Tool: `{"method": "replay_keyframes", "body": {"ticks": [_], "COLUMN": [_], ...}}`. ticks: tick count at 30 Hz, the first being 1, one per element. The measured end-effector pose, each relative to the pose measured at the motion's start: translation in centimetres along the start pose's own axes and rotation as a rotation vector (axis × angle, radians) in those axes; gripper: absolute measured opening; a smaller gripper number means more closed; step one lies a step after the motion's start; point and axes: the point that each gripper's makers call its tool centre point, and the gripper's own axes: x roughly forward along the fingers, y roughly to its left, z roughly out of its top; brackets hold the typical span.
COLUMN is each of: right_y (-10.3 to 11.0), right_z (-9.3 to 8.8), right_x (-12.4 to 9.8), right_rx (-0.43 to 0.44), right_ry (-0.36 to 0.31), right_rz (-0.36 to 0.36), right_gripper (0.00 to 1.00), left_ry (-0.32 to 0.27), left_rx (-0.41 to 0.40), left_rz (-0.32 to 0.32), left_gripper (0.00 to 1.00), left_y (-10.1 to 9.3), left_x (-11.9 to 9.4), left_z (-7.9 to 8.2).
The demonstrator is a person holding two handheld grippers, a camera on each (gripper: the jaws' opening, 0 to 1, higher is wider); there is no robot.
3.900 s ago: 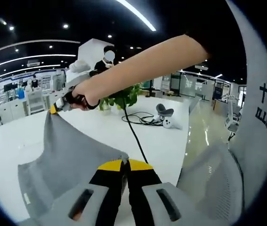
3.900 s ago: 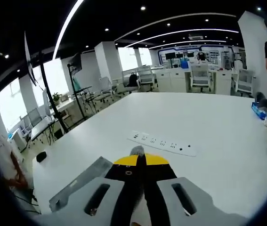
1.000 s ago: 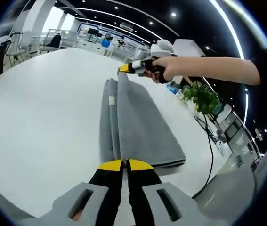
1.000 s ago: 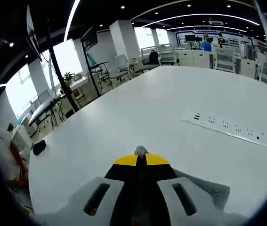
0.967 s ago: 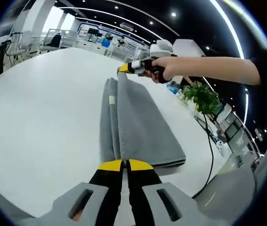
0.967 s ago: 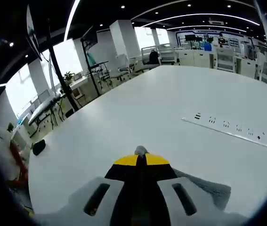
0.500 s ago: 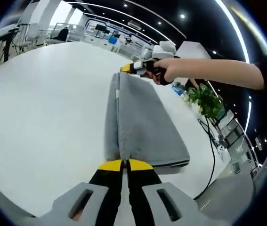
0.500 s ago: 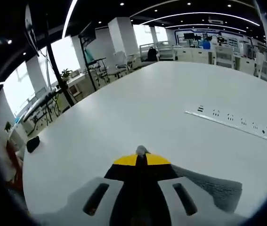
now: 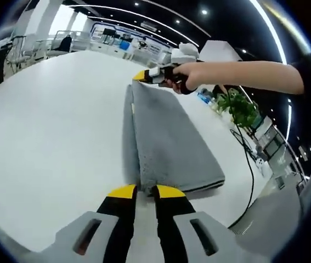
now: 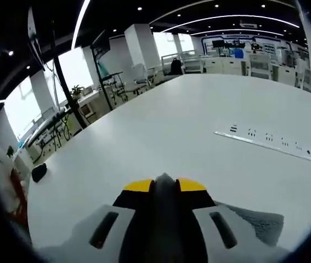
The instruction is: Fold the towel on the table until its edges align and the towel forms a compact rectangular stack.
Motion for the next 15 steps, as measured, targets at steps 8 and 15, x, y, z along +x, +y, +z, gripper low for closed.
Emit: {"method": "replay_keyframes", "body": {"ticks": [8,15], "right_y": [-1.8,-3.9], "right_z": [0.4,0.4], "right_x": [-2.1,-5.1], "right_rx": [0.069,0.127], "right_ry": [-0.027,-0.052], "right_rz": [-0.020,-0.039], "right_gripper": [0.18,0.21], "left_ry": [-0.040,-0.030], "left_rx": [0.047,0.107], "left_rz": [0.013,0.004], "left_gripper": [0.30,0.32], "left_y": [0.4,0.9], "left_x": [0.0,1.2], "left_z": [2.2,3.7]}}
